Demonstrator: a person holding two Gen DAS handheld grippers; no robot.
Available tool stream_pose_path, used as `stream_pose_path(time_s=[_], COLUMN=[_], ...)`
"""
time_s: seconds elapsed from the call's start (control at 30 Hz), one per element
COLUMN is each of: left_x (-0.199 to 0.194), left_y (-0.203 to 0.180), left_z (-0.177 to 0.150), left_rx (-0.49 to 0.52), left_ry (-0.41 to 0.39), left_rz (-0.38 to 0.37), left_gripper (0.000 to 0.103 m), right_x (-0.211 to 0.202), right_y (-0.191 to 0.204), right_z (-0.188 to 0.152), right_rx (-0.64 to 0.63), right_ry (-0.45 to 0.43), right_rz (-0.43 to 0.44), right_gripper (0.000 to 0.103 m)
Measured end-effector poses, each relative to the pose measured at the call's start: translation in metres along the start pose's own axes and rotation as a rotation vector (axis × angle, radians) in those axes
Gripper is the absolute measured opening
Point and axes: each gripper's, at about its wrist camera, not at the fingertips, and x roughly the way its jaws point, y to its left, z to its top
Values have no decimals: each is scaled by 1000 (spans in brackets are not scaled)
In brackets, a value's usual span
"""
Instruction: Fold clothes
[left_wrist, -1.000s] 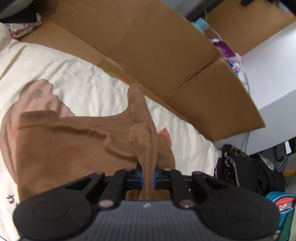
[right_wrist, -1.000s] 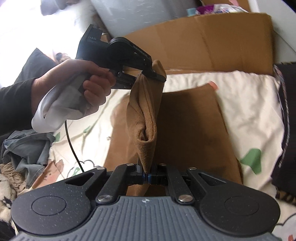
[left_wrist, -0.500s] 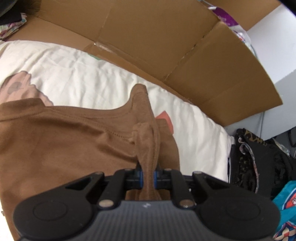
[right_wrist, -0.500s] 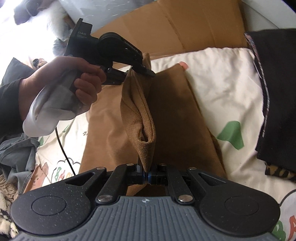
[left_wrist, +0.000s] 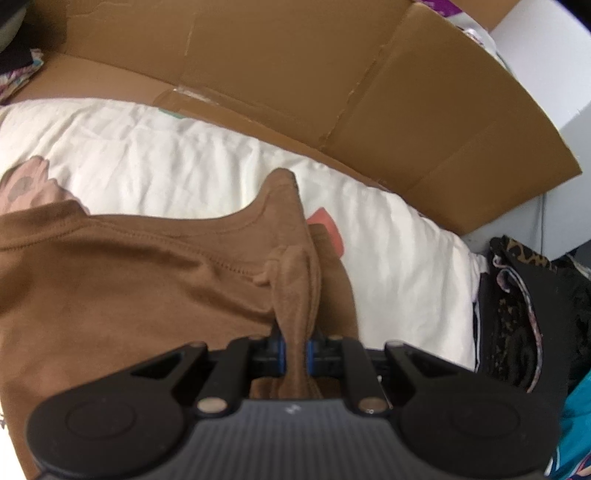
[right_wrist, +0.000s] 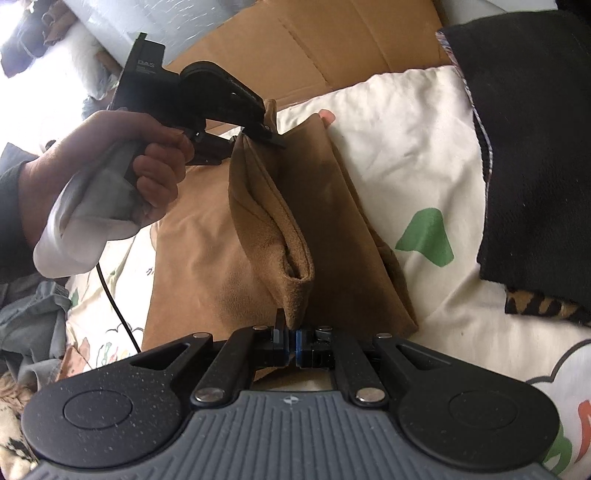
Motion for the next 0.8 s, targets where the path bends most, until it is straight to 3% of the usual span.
stream_pose_path(time_s=[0.37,0.63,0.73,0.8], left_x=[26,24,20,19], left_y=[-14,-18,-24,-26], left_z=[0,4,4,4], left_rx=[34,47,74,87], left_ry=[64,110,118,122], left_rz=[63,46,41,47], left_gripper=[14,19,18,10], right_x=[5,-2,-2,-2], right_y=[-18,-28,-30,-29], right_z=[-1,1,0,-1], right_rx=[94,156,166,156], right_ry=[21,-23,-37,-43], right_rz=[0,4,-6,-7], right_gripper=[5,5,3,2])
